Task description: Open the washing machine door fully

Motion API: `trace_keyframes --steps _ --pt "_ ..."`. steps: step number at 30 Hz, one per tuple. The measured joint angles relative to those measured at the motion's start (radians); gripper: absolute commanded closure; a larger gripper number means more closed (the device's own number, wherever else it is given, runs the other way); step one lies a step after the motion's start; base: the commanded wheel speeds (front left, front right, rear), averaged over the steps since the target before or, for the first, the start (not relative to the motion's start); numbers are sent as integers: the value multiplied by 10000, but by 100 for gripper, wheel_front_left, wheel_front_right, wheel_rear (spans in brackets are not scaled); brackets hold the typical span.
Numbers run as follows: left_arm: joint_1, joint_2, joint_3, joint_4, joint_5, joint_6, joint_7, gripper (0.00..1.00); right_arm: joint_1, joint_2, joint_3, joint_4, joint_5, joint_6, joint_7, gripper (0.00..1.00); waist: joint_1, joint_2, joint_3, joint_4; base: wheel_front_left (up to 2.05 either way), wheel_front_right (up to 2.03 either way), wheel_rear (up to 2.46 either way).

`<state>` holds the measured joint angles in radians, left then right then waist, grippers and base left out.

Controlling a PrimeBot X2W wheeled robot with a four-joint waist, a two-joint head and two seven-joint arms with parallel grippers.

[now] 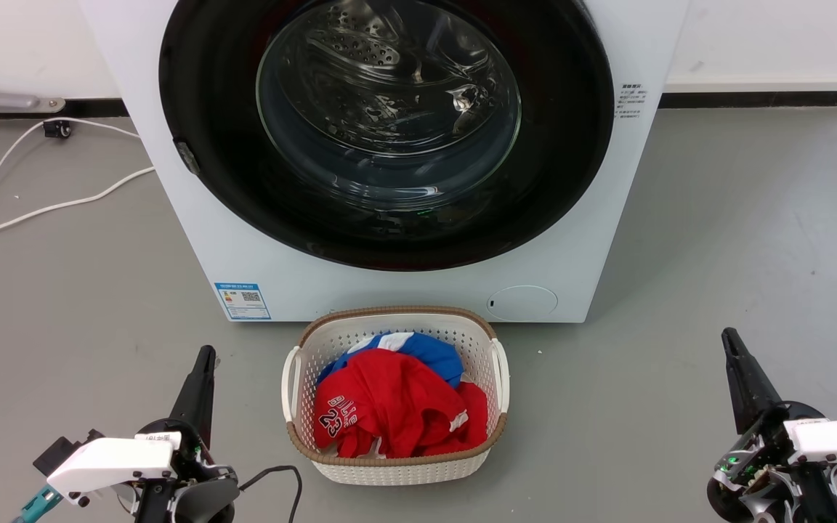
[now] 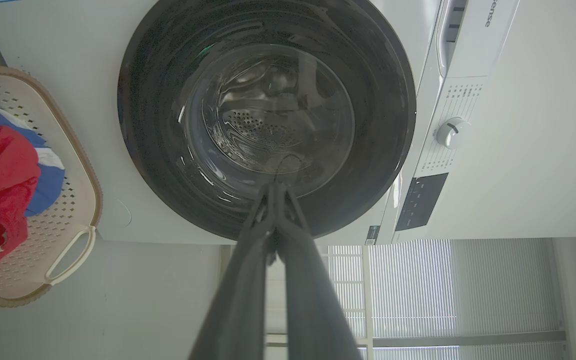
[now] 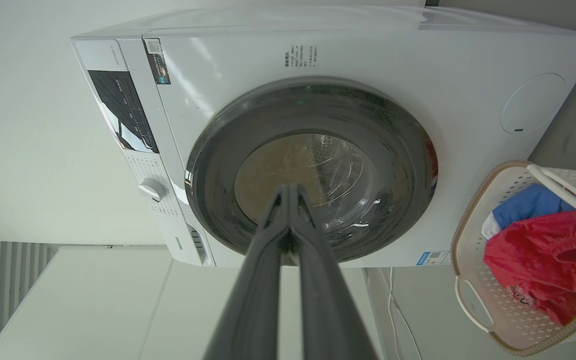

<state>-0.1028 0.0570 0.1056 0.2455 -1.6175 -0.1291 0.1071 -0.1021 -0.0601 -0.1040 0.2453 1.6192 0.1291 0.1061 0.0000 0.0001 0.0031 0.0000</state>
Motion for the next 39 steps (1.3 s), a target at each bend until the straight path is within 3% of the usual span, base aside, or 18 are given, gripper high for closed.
trace_keyframes --steps 20,21,33,39 --pt "-1 -12 17 0 29 0 21 100 -2 13 -25 2 -12 0 10 100 0 0 0 0 0 0 0" --pt "12 -15 10 33 27 2 33 0 16 15 -21 31 -8 0 8 0 1 0 0 0 0 0 0" --pt "272 -73 -454 98 173 10 -405 0 326 44 290 100 -324 -4 -426 0 0 0 -14 17 0 0 0" --pt "263 -33 -696 -150 1051 10 -681 0 317 27 443 -8 -1118 -4 -709 0 0 0 -37 32 0 0 0"
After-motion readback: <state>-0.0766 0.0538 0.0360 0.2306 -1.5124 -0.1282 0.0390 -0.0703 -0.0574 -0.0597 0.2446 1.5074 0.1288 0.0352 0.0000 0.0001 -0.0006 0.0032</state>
